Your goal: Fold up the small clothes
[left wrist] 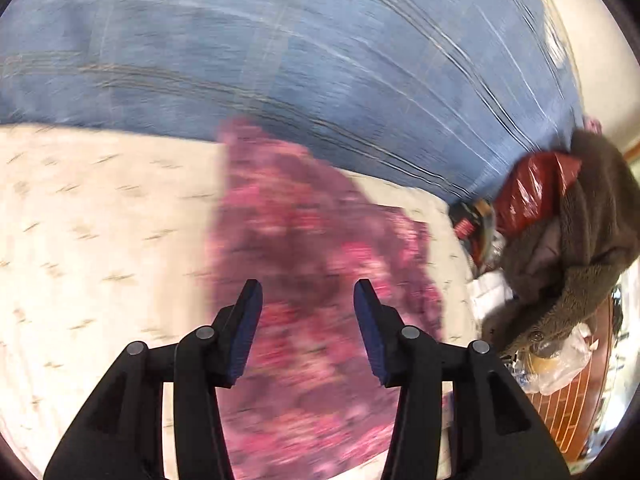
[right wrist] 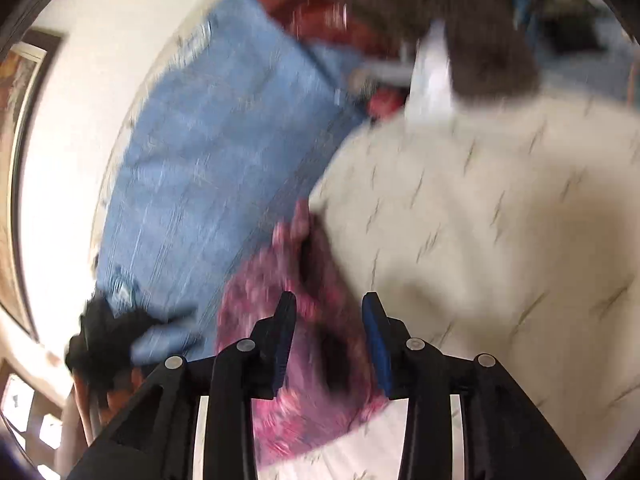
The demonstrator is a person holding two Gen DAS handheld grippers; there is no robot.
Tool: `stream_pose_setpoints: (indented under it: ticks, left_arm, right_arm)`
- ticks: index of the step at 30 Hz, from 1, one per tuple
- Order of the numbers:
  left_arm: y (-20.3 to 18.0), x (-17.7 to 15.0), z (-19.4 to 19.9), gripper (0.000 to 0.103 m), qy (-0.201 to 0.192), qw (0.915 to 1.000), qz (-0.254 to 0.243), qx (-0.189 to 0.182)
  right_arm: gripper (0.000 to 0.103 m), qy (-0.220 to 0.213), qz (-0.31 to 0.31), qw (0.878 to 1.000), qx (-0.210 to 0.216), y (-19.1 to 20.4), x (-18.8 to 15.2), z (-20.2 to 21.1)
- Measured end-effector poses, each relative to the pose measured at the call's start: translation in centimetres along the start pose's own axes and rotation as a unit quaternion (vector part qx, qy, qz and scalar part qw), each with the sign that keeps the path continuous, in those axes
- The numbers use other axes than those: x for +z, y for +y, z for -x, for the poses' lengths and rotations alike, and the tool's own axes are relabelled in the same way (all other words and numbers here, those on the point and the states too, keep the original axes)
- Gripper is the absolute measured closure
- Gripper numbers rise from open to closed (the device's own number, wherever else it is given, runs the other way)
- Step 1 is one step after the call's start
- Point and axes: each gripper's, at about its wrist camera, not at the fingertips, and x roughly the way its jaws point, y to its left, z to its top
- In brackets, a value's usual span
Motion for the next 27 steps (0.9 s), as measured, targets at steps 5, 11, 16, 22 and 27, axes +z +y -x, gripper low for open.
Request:
stream_pose_setpoints:
  ticks: [5, 11, 16, 22, 27]
  left_arm:
    - [3.9, 0.0, -0.9, 0.057, 0.013, 0.9986, 0.047, -0.019]
    - [4.0, 1.0, -4.3, 0.057, 0.03, 0.9961, 0.055, -0.063]
    - [4.4, 2.4, -6.2, 0.057, 0.039, 0.9943, 0.059, -0.08]
    - [3.4, 2.8, -6.9, 0.057, 0.001, 0.9985, 0.018, -0.051]
    - [2.8, 2.0, -8.5, 0.057, 0.015, 0.9996, 0.007, -0.024]
  right_arm:
    - [0.049, 0.05, 0.044, 0.996, 0.055, 4.0, 4.3, -3.9]
    - [0.049, 0.154, 0.041, 0.987, 0.01, 4.7, 8.1, -14.7]
    - [0.057, 0.26, 0.124, 0.957, -0.029, 5.9, 6.7, -21.4]
    - [0.096, 0.204, 0.173, 0.963, 0.022, 7.7, 8.0, -20.0]
    - [0.092, 0.239, 0.125, 0.962, -0.036, 3.8, 7.9, -22.4]
